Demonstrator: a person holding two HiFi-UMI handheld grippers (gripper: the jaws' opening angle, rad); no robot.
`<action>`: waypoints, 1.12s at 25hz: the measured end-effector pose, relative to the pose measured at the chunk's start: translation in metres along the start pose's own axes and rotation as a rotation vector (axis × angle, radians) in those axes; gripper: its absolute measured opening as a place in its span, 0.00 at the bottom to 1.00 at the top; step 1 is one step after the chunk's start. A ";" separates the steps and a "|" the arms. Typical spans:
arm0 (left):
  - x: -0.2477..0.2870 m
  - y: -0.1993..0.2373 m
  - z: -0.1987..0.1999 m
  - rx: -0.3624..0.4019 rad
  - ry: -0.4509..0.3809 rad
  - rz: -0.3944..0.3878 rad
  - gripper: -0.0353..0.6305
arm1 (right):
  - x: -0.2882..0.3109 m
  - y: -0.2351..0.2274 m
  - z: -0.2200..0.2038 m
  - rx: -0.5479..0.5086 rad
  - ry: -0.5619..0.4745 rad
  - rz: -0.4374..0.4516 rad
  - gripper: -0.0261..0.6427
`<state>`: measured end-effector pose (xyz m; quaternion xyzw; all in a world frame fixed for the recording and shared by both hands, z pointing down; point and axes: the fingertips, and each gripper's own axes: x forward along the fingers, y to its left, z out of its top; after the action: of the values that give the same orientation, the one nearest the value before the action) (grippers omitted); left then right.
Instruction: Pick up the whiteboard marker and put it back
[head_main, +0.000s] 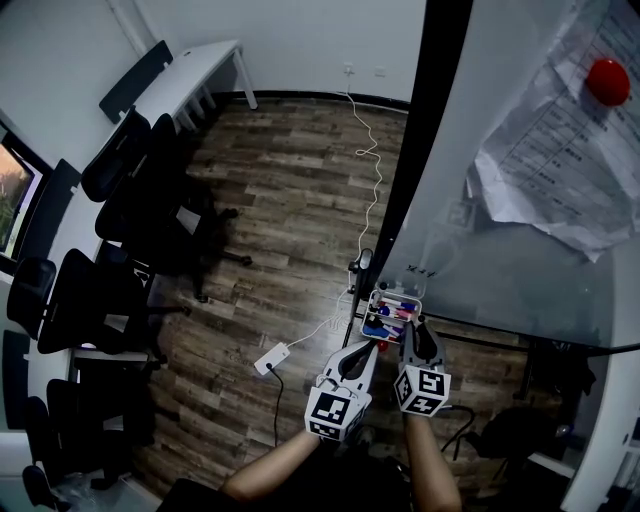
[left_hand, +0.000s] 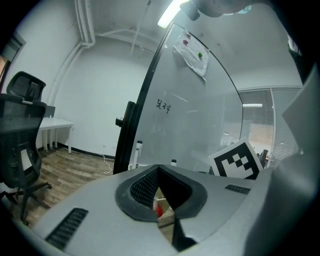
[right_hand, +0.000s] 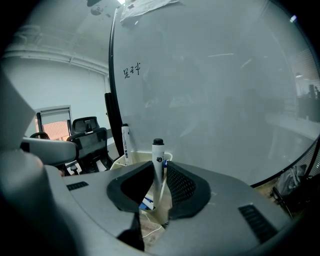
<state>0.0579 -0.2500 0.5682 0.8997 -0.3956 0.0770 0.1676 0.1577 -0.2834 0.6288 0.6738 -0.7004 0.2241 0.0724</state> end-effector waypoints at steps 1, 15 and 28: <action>-0.001 0.000 0.000 0.001 0.000 0.002 0.06 | 0.000 0.000 0.000 0.004 -0.001 0.001 0.18; -0.012 -0.005 0.000 -0.002 -0.010 0.016 0.06 | -0.012 0.005 0.004 -0.022 -0.025 0.002 0.15; -0.023 -0.017 0.007 0.001 -0.033 0.016 0.06 | -0.030 0.010 0.018 -0.033 -0.074 0.025 0.15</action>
<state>0.0549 -0.2262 0.5515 0.8978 -0.4054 0.0636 0.1598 0.1537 -0.2636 0.5983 0.6717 -0.7144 0.1883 0.0546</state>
